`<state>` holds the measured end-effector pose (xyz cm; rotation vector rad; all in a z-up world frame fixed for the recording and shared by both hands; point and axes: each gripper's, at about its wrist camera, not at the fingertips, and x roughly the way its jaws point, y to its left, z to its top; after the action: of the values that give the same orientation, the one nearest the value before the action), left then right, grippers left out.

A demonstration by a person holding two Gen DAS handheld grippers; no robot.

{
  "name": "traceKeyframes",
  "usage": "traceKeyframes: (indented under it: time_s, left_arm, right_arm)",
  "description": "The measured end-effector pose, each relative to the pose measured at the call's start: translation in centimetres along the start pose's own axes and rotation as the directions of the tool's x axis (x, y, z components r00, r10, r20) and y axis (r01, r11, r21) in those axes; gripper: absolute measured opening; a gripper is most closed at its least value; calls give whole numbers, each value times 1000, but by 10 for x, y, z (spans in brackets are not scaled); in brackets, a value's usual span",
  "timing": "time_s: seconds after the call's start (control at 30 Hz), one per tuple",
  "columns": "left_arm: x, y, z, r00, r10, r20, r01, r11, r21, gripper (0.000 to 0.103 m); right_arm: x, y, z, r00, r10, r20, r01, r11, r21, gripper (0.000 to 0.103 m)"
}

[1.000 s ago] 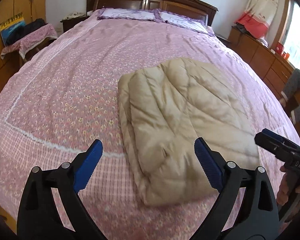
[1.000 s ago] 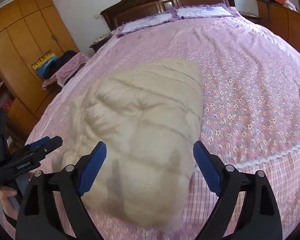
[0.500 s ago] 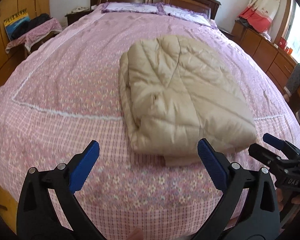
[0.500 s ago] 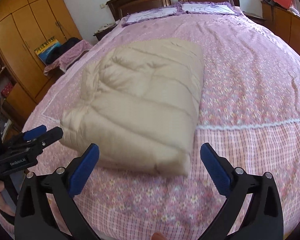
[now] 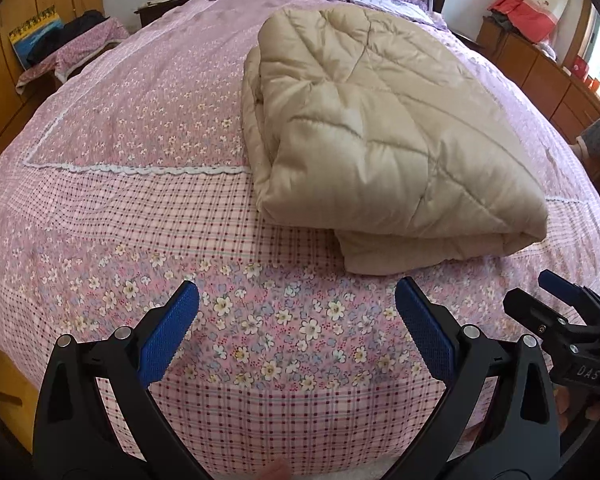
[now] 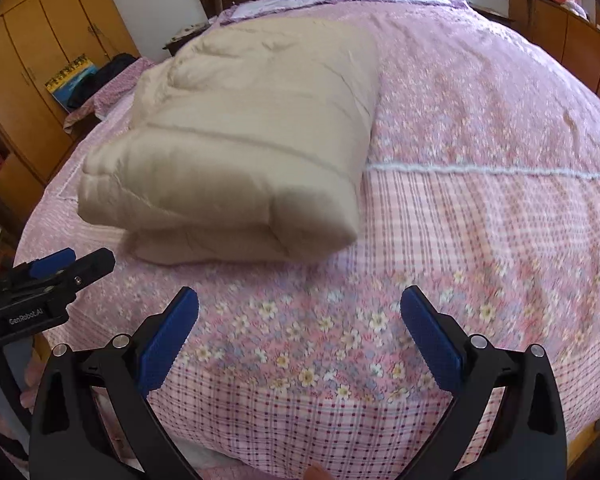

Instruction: Fold large clothes

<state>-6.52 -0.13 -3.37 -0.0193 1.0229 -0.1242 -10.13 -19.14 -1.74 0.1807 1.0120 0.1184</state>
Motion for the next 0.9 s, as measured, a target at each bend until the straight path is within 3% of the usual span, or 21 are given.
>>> traceKeyframes:
  time_s: [0.23, 0.6, 0.9]
  left_arm:
    - [10, -7, -7, 999, -11, -37, 11, 1000, -6, 98]
    - [15, -25, -11, 999, 9, -35, -8, 1000, 30, 98]
    - [18, -18, -6, 999, -7, -42, 8, 1000, 18, 98]
  right_arm:
    - [8, -7, -7, 999, -23, -30, 24, 999, 31, 97]
    - [14, -12, -8, 998, -31, -52, 34, 999, 41, 97]
    - [15, -14, -7, 998, -27, -64, 30, 998, 46, 97]
